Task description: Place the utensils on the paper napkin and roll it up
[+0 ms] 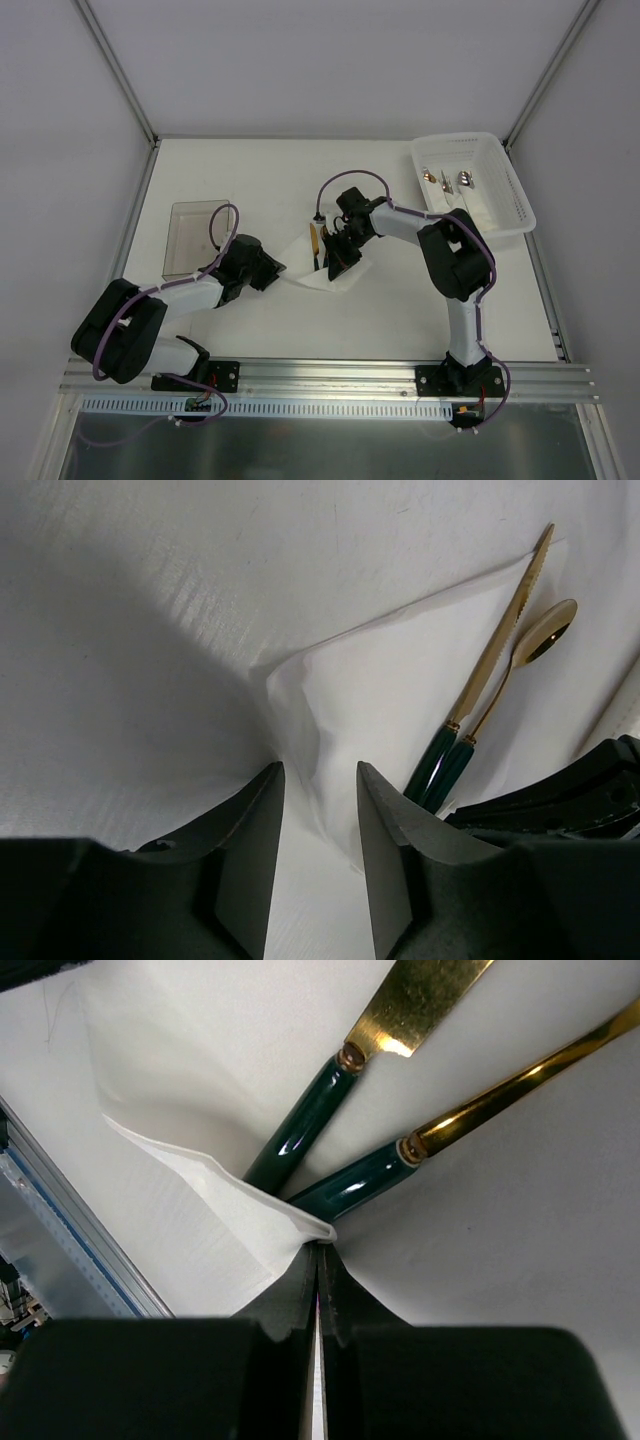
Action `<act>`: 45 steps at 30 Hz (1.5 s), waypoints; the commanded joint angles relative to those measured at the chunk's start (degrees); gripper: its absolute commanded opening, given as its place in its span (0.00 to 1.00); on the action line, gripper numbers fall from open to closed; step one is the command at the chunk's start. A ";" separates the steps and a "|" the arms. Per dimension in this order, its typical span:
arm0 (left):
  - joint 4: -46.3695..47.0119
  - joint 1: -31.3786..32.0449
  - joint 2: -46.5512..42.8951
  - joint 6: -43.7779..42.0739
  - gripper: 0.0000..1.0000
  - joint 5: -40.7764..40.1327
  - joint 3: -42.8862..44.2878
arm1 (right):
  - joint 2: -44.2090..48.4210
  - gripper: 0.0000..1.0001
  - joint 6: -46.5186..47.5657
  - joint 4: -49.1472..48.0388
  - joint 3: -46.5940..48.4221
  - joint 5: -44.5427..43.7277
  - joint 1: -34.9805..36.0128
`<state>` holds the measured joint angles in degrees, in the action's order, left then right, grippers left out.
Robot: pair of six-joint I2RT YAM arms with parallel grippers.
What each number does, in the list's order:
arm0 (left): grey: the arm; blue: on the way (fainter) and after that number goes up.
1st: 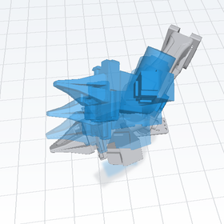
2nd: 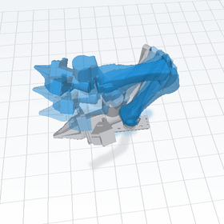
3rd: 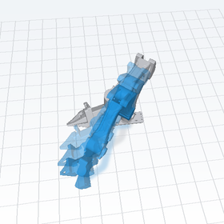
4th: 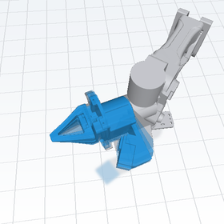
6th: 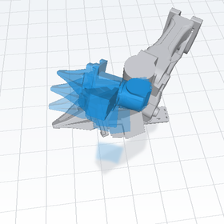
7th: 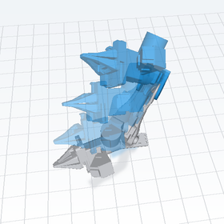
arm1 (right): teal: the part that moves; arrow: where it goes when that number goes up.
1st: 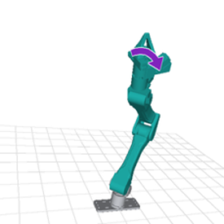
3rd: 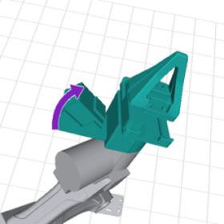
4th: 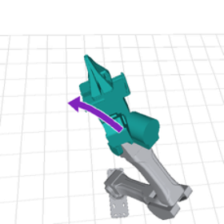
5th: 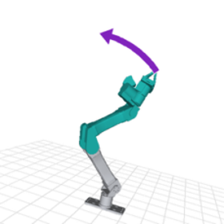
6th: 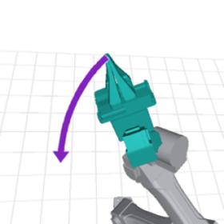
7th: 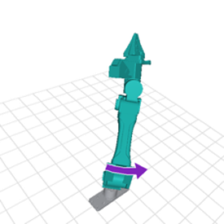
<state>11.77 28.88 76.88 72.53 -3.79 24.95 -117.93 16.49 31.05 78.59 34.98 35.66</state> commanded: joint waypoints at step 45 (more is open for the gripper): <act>13.10 6.18 6.79 -17.25 0.00 12.05 9.41 | -6.44 0.06 -1.46 8.06 8.25 -0.79 0.29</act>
<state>19.42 33.67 82.32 56.36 4.91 32.45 -122.67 15.25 38.81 85.71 35.42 35.66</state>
